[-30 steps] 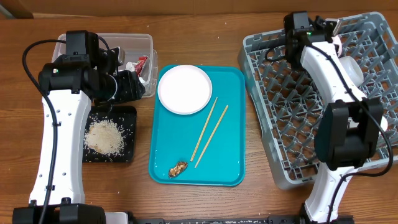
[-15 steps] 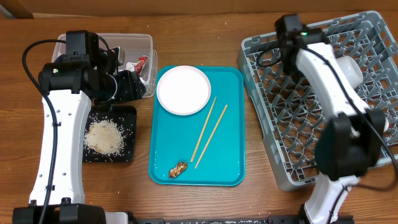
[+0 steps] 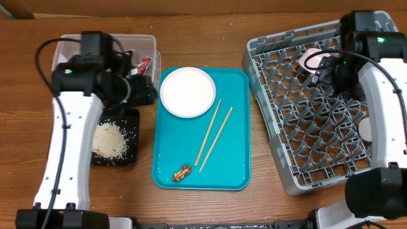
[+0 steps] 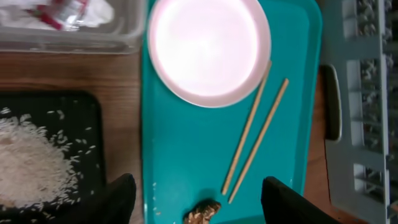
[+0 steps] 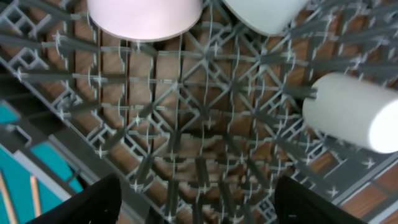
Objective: Sort waste into correct bins and load items into the dishwasher
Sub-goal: 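Reach the left gripper to the brown food scrap and grasp it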
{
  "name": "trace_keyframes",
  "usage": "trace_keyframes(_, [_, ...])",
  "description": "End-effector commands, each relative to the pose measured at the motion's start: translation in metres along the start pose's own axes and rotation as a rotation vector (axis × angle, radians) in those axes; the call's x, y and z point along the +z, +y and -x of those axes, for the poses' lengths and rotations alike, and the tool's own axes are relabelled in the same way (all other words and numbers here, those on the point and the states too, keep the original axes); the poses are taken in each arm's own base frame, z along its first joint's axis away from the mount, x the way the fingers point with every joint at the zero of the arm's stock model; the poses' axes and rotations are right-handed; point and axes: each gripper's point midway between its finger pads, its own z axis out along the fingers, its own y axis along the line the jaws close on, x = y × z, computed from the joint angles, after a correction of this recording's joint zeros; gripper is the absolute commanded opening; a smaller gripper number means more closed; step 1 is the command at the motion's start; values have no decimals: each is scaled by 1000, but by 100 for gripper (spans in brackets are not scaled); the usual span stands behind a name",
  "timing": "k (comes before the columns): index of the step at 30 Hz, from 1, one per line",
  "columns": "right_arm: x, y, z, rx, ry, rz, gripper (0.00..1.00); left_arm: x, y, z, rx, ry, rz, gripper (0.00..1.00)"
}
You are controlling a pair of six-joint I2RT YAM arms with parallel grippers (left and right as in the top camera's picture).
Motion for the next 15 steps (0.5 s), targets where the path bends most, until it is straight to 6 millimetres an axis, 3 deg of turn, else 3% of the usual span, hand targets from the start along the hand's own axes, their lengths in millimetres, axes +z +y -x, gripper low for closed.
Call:
trace_keyframes(1, [-1,12,-7,1,50,96,88,23,-22,-19,115,96,-15,68])
trace_keyframes(7, [-2,15,-6,1,46,110,93,72,-48,-80,212,354,-8,68])
trace_keyframes(15, [-2,15,-5,2,45,110,93,117,-44,-173,279,706,72,68])
